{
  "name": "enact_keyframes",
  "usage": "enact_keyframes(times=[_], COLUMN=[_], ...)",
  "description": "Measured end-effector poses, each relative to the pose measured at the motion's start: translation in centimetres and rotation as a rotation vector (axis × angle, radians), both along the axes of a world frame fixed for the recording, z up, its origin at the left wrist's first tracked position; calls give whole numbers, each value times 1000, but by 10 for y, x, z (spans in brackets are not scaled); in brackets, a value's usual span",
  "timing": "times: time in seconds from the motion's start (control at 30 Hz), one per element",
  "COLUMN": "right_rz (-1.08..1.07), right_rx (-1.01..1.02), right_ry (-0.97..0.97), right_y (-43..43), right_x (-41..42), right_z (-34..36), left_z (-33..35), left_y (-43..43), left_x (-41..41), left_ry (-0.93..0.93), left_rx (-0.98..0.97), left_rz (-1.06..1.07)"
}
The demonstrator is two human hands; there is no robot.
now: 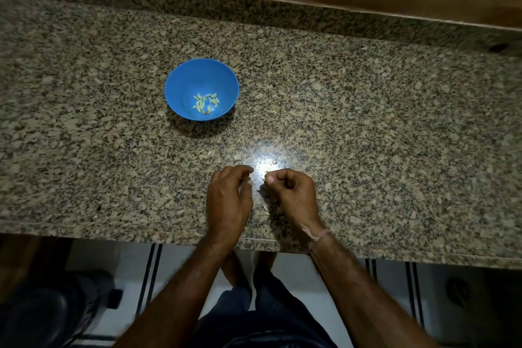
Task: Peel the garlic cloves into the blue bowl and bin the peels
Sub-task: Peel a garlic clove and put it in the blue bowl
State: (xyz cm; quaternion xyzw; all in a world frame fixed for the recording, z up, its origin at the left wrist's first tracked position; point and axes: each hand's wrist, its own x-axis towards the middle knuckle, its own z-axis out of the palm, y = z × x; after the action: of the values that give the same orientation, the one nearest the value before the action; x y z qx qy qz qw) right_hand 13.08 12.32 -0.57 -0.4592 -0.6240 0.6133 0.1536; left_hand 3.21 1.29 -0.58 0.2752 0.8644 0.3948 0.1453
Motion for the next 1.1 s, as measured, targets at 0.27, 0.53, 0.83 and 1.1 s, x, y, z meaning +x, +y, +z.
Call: enact_keyframes(times=[0.27,0.53,0.83,1.1], right_rz=[-22,104,708,826], right_rx=[-132,195,811,916], right_ry=[75,30,-704,-479], right_y=[-8,-16,-37,-23], right_x=[1,9,47,-30], right_z=[8,6,-39,-44], left_z=[6,0,-32,-32], left_y=[-5,-28,-64,-65], left_x=[3,-14,-71,-63], left_ry=[37,-14,36,53], left_rx=[19,49,-80,-31], left_rz=[-32,35,430,502])
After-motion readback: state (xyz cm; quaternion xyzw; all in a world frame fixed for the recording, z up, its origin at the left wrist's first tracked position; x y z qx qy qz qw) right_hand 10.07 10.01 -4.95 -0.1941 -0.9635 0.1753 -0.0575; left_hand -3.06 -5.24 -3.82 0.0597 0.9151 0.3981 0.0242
